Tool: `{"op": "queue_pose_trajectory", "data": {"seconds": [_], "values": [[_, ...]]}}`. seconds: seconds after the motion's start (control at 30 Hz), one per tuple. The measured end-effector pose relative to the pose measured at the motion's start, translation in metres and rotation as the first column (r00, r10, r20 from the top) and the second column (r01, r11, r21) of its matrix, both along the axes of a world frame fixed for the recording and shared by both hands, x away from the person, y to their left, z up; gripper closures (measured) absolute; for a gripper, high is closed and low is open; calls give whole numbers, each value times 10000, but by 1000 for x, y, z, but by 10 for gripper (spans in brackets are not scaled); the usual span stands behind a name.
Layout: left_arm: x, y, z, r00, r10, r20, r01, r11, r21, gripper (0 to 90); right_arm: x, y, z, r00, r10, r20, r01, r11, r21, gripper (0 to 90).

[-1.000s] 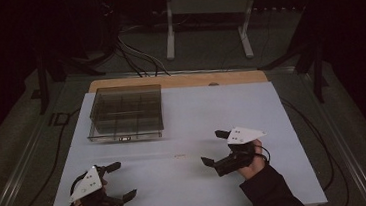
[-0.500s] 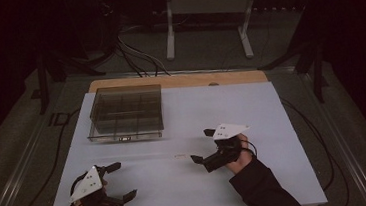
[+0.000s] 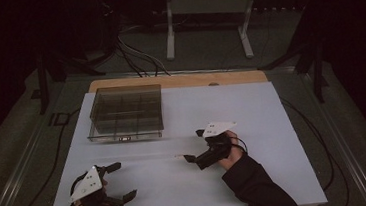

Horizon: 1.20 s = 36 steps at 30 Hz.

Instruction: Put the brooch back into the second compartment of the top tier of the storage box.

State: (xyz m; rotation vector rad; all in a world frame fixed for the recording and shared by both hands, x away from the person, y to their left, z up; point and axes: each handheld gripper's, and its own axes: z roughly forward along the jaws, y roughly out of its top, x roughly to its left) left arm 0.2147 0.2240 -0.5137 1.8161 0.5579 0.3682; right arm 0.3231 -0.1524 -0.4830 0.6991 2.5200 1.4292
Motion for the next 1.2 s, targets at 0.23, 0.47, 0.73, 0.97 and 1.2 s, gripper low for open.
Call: {"op": "queue_pose_trajectory", "data": {"seconds": [0.23, 0.47, 0.73, 0.97, 1.2], "values": [[0, -1, -1, 10000, -43, -11, 43, 10000, 18, 6, 8, 10, -9, 9986, 294, -439, -297, 9995, -60, 0], [-1, -1, 0, 10000, -65, 26, 65, 10000, 41, 6, 16, 19, -13, 9979, 348, -544, -351, 9994, -55, 0], [-1, -1, 0, 9999, -105, 49, 105, 9999, 89, 6, 25, 24, -16, 9973, 185, -713, -211, 9991, -357, 0], [-1, -1, 0, 10000, -85, 30, 85, 9999, 73, 6, 27, 29, -24, 9953, -285, -928, 197, 9954, -943, 22], [-1, -2, -1, 9999, -103, 8, 102, 9999, 114, 6, 29, 33, -30, 9928, -514, -1081, 351, 9885, -1471, 274]]}}
